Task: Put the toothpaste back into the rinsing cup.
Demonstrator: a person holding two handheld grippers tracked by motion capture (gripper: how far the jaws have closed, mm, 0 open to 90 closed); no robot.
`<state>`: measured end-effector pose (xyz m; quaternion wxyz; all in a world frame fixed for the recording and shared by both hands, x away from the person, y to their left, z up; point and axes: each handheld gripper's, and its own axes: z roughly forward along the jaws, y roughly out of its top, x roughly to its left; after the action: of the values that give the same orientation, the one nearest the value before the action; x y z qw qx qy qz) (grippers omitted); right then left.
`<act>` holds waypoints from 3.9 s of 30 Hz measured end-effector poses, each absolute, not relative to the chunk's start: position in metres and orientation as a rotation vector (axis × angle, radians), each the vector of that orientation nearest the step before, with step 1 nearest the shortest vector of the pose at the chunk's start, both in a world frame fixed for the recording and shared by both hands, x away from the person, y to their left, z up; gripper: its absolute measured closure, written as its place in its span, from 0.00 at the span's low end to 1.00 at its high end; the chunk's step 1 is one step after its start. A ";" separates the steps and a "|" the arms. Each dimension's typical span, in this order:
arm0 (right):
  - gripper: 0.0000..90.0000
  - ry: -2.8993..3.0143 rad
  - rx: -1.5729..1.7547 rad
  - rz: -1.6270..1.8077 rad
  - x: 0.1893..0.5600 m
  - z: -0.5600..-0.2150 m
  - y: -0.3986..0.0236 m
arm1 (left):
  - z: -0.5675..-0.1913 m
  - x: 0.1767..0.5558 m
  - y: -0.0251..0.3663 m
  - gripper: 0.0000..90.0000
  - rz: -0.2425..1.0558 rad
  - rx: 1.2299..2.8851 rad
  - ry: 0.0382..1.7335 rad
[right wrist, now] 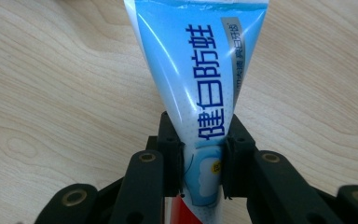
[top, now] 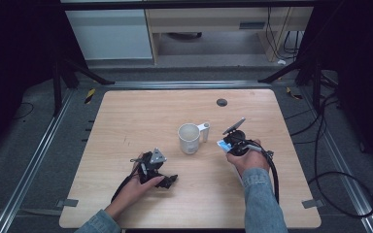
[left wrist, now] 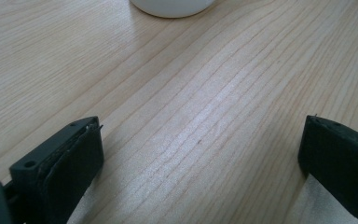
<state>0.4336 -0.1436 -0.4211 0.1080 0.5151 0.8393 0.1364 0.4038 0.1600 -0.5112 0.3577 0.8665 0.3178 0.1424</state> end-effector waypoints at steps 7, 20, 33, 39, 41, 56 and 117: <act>0.81 2.440 1.513 0.411 0.429 -0.404 -0.149 | -0.511 0.404 0.160 0.00 0.367 2.236 0.820; 0.81 2.386 1.491 0.483 0.423 -0.384 -0.157 | -0.511 0.404 0.160 0.00 0.366 2.235 0.820; 0.81 2.236 1.406 0.756 0.411 -0.365 -0.157 | -0.511 0.404 0.160 0.00 0.369 2.234 0.827; 0.81 2.090 1.431 0.797 0.413 -0.360 -0.160 | -0.511 0.404 0.160 0.00 0.369 2.235 0.826; 0.81 2.057 1.436 0.823 0.415 -0.359 -0.161 | -0.511 0.404 0.160 0.00 0.369 2.235 0.826; 0.81 1.895 1.398 1.004 0.416 -0.356 -0.132 | -0.511 0.404 0.160 0.00 0.369 2.236 0.825; 0.80 1.653 1.159 1.358 0.453 -0.331 -0.042 | -0.511 0.404 0.161 0.00 0.369 2.237 0.823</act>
<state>0.4527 -0.0417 -0.3315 0.3470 0.4466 0.6373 0.5234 0.4040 0.1608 -0.5112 0.3570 0.8664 0.3186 0.1428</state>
